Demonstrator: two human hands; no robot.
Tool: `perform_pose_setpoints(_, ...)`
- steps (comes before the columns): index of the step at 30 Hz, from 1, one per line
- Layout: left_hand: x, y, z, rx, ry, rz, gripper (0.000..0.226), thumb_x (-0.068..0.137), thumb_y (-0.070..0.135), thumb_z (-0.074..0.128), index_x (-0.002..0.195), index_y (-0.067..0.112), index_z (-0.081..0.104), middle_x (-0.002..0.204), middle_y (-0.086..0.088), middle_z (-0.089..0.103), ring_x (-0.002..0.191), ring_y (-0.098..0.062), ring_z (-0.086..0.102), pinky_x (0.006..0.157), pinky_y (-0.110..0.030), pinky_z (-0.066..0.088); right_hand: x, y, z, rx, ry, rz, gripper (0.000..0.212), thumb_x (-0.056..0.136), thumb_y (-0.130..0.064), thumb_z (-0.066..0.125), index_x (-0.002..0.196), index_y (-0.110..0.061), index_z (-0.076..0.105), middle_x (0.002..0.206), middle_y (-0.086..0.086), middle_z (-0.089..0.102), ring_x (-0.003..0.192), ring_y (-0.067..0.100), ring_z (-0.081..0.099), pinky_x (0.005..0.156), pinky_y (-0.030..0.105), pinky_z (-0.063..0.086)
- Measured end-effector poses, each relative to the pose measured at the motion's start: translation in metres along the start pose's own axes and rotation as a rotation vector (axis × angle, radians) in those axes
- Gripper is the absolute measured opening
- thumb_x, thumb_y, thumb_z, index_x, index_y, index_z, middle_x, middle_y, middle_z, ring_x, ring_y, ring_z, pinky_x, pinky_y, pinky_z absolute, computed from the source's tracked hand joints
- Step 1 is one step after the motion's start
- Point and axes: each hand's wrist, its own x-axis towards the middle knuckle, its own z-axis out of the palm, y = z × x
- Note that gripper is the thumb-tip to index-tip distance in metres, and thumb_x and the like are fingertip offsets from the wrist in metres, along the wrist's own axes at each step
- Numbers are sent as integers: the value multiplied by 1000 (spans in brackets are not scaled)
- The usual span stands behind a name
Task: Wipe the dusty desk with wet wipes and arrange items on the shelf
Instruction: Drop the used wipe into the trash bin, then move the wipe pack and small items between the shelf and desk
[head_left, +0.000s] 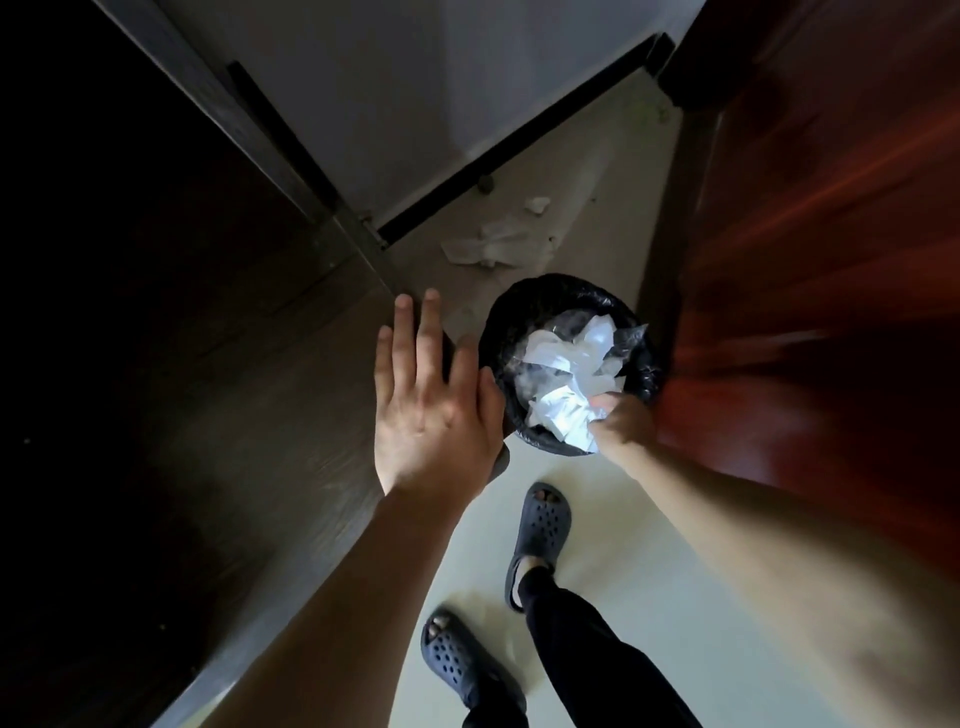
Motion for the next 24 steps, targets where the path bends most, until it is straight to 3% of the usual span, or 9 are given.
perform_pose_setpoints(6,1,-2,-18,-68,-95,-1,37,92,28,43,117,8,61,147,-20,38,140,-37,27,115,-49,22,-48,-4,-21,9,-17,-14,39,81,-9,62,120,-6,62,124,11,62,113,26,59,95,31,46)
perform_pose_setpoints(10,-9,2,-63,-144,-307,-66,37,86,24,43,116,10,61,131,-14,52,124,-34,46,99,-46,43,-91,-13,-36,57,29,-27,31,81,-13,63,112,-9,66,116,7,67,104,23,63,83,24,46)
perform_pose_setpoints(15,-45,-13,-142,-189,-565,-231,32,93,28,44,121,25,59,117,-4,66,106,-29,61,89,-36,48,-166,-34,-49,216,96,-44,22,76,-17,68,98,-15,70,105,5,71,94,25,67,83,30,52)
perform_pose_setpoints(24,-106,-58,-296,-214,-344,-255,27,94,28,46,115,21,60,104,-3,69,94,-24,65,81,-34,53,-314,-115,-65,296,94,-328,14,79,-13,69,83,-26,66,92,4,72,83,20,69,85,37,54)
